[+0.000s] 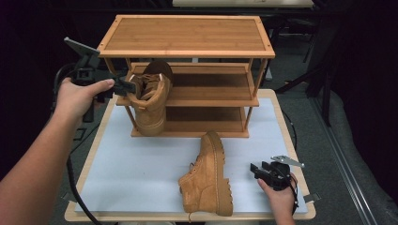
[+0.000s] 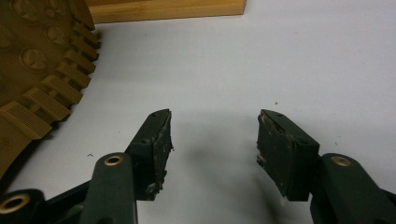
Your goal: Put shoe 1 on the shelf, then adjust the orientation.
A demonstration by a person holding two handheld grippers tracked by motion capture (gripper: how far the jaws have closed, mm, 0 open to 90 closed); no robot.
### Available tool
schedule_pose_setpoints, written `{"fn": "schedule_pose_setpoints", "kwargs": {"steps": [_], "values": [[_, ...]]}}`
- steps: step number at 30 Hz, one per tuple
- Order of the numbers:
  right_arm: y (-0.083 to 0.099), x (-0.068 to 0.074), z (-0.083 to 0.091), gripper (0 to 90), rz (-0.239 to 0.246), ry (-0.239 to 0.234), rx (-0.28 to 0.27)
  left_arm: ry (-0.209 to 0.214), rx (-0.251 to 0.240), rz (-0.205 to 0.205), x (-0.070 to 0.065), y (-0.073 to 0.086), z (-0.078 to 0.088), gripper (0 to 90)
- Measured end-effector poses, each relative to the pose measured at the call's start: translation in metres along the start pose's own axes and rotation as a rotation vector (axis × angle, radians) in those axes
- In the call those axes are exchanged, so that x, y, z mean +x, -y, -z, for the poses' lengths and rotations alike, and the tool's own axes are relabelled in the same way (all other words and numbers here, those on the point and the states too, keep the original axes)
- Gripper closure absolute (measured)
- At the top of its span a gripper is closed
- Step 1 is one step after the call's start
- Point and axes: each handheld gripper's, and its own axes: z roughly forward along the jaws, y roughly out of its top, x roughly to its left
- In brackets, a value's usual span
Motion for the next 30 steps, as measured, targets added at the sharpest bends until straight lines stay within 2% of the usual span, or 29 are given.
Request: {"fn": "schedule_pose_setpoints", "kwargs": {"steps": [2,3,6,9,10,11,12,13,14,15,16,17,18,19,20,21,22,23,24,25,28,30], "values": [[0.0,0.0,0.001,44.3,0.003,0.003,0.011,-0.011,-0.005,-0.01,-0.001,0.002,0.01,64.0],[0.0,0.0,0.0,44.3,0.001,-0.001,0.0,-0.014,-0.008,-0.014,0.0,0.004,0.015,63.7],[-0.001,0.002,0.001,44.3,0.006,-0.002,-0.005,-0.005,-0.03,-0.042,0.004,0.014,0.028,62.2],[-0.003,0.004,0.005,44.7,0.021,-0.004,0.003,-0.007,-0.05,-0.086,0.011,0.031,0.039,61.1],[-0.004,0.007,0.006,47.3,0.027,-0.001,-0.017,-0.01,-0.052,-0.11,0.015,0.038,0.041,59.7],[-0.006,0.008,0.008,48.3,0.032,-0.008,-0.003,-0.01,-0.052,-0.126,0.019,0.045,0.042,59.2],[-0.007,0.01,0.009,49.9,0.037,-0.015,-0.004,-0.016,-0.049,-0.145,0.029,0.06,0.039,59.0],[-0.007,0.01,0.009,49.9,0.037,-0.015,-0.004,-0.016,-0.049,-0.145,0.029,0.06,0.039,58.7],[-0.008,0.012,0.01,51.6,0.045,-0.013,-0.004,-0.023,-0.044,-0.16,0.035,0.068,0.036,58.7],[-0.011,0.018,0.012,57.9,0.057,-0.035,-0.004,-0.03,-0.037,-0.181,0.049,0.083,0.026,58.6],[-0.011,0.018,0.012,57.9,0.057,-0.035,-0.004,-0.03,-0.037,-0.181,0.049,0.083,0.026,58.7],[-0.013,0.024,0.012,62.4,0.076,-0.043,-0.027,-0.03,-0.038,-0.189,0.055,0.091,0.019,58.8],[-0.013,0.024,0.012,62.4,0.076,-0.043,-0.027,-0.032,-0.036,-0.193,0.062,0.098,0.013,58.8],[-0.016,0.03,0.015,65.6,0.112,-0.082,0.002,-0.045,-0.039,-0.203,0.076,0.11,0.0,59.2],[-0.016,0.03,0.015,65.6,0.112,-0.082,0.002,-0.045,-0.039,-0.203,0.076,0.11,0.0,59.3],[-0.019,0.036,0.016,66.2,0.143,-0.09,0.006,-0.055,-0.038,-0.202,0.081,0.115,-0.006,59.4],[-0.019,0.036,0.016,66.3,0.143,-0.09,0.006,-0.068,-0.047,-0.213,0.087,0.12,-0.012,59.4],[-0.021,0.044,0.018,65.0,0.164,-0.038,-0.004,-0.086,-0.051,-0.223,0.092,0.125,-0.017,59.4],[-0.021,0.044,0.018,65.0,0.164,-0.038,-0.004,-0.098,-0.06,-0.23,0.096,0.131,-0.022,59.4],[-0.025,0.047,0.021,63.8,0.183,-0.076,-0.018,-0.104,-0.073,-0.243,0.105,0.14,-0.033,59.3],[-0.029,0.05,0.025,63.5,0.183,-0.085,-0.027,-0.117,-0.091,-0.254,0.112,0.149,-0.043,59.4],[-0.032,0.053,0.027,63.5,0.182,-0.094,-0.029,-0.144,-0.098,-0.27,0.116,0.157,-0.053,59.5]]}}
